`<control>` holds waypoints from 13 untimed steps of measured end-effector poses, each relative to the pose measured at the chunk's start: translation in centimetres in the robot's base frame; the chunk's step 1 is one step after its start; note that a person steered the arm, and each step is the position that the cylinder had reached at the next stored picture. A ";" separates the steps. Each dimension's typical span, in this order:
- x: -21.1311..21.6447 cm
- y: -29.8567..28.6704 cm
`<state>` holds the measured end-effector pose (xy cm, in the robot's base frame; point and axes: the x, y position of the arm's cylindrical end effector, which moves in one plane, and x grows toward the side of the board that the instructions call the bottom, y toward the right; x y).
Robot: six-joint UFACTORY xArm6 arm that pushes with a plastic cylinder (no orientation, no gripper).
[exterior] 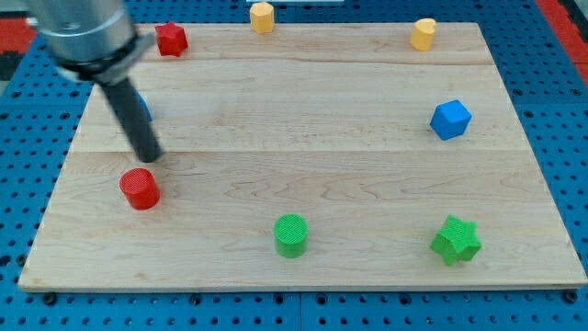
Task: Touch the hexagon at bottom
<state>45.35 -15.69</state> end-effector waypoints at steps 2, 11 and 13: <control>6.0 -7.1; -26.0 3.3; -25.3 5.2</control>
<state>20.04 -10.50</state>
